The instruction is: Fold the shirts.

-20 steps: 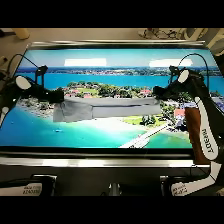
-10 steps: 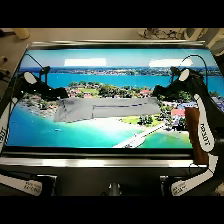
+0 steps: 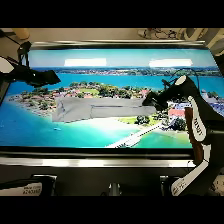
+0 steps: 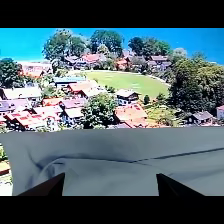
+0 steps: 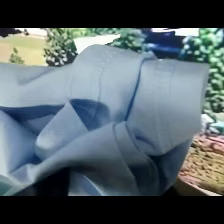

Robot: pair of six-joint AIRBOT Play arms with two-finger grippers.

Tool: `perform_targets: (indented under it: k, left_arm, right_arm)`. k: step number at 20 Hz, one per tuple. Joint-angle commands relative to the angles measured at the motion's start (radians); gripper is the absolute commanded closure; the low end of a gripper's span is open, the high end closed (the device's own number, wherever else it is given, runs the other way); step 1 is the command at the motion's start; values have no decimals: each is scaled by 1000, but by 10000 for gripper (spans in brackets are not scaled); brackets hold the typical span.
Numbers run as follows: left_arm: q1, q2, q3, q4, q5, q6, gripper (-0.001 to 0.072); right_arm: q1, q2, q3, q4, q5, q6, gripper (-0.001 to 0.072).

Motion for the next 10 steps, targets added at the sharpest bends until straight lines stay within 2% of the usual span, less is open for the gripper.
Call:
perform_targets:
  k: [1, 2, 3, 4, 5, 6, 7, 10]
  left_arm:
    - [-50, 43, 2, -2, -1, 0, 14]
    - [-72, 39, 2, -1, 0, 0, 86]
    - [-95, 32, -2, -2, 2, 0, 259]
    - [-125, 19, -14, -10, 13, 0, 471]
    - [-161, 1, -33, -38, 37, -1, 595]
    - [-197, -22, -60, -86, 75, -1, 604]
    - [-237, -52, -90, -154, 119, -1, 667]
    - [-377, -185, -163, -359, 287, -1, 666]
  right_arm:
    - [48, -27, 0, 31, -37, -4, 476]
    - [51, -23, 3, 44, -38, 6, 694]
    - [51, -10, 6, 64, -27, 9, 695]
    - [51, 18, 6, 75, -15, -4, 696]
    - [51, 57, 6, 80, 7, -16, 697]
    - [51, 101, 6, 80, 19, -16, 697]
    - [52, 152, 6, 80, 33, -15, 697]
    - [52, 322, 5, 83, 98, -3, 697]
